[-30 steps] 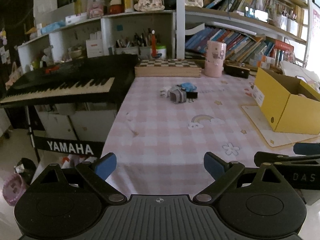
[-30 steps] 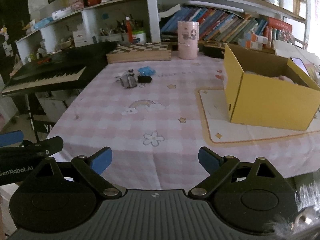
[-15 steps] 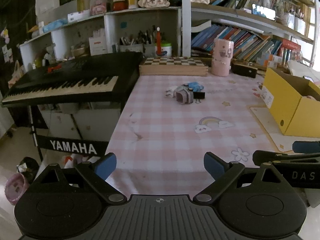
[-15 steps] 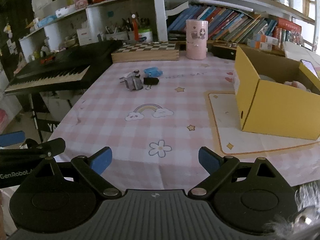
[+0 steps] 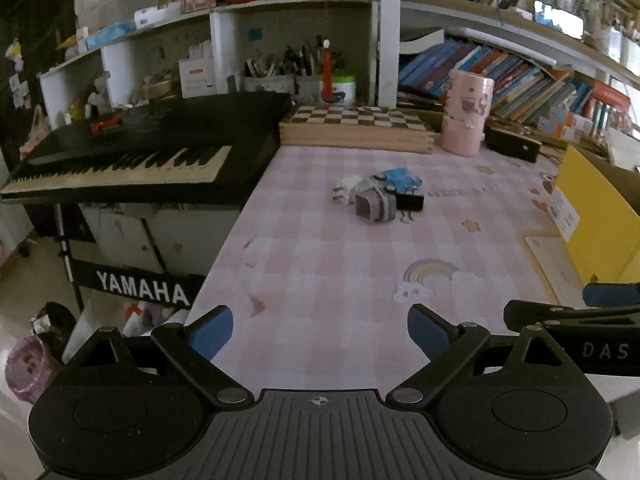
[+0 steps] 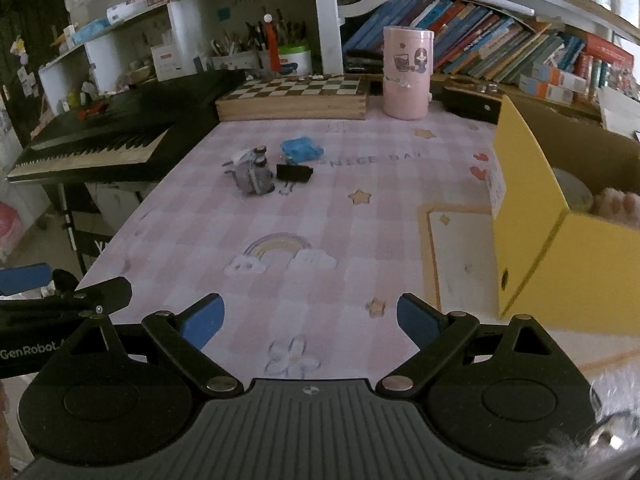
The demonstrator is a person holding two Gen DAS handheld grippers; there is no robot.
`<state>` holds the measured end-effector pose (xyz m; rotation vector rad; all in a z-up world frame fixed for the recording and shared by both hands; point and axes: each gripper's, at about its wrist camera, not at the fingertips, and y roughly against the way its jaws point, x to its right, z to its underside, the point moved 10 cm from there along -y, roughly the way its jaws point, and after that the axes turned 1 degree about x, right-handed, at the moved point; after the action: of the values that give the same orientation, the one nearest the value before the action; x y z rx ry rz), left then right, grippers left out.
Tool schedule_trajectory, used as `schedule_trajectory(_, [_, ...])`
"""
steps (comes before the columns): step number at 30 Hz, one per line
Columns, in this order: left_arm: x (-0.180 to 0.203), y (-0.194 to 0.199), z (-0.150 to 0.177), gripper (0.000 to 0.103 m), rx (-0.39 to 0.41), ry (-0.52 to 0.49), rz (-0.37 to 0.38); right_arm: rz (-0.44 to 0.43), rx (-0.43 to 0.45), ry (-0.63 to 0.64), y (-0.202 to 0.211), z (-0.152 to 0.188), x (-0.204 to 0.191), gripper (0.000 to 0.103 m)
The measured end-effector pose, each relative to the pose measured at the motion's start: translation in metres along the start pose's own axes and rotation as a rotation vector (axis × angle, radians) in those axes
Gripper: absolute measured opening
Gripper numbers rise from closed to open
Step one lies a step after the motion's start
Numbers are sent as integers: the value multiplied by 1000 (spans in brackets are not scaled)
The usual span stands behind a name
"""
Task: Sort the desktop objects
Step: 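Move both tools toward the grey toy car and black binder clip, then close the left gripper on the grey toy car while the right grips the black clip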
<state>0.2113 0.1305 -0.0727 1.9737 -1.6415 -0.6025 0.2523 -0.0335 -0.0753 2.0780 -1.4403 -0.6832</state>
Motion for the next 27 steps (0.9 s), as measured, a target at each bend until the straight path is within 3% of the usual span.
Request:
schedule_trajectory(11, [11,-45,-38,96,-5,49,-49,-49,3,39,-47,-54,23,94])
schedule_trajectory(27, [38,-109,-76,96,-18,41,-40,-28,34,-4,-100,-114,63,94])
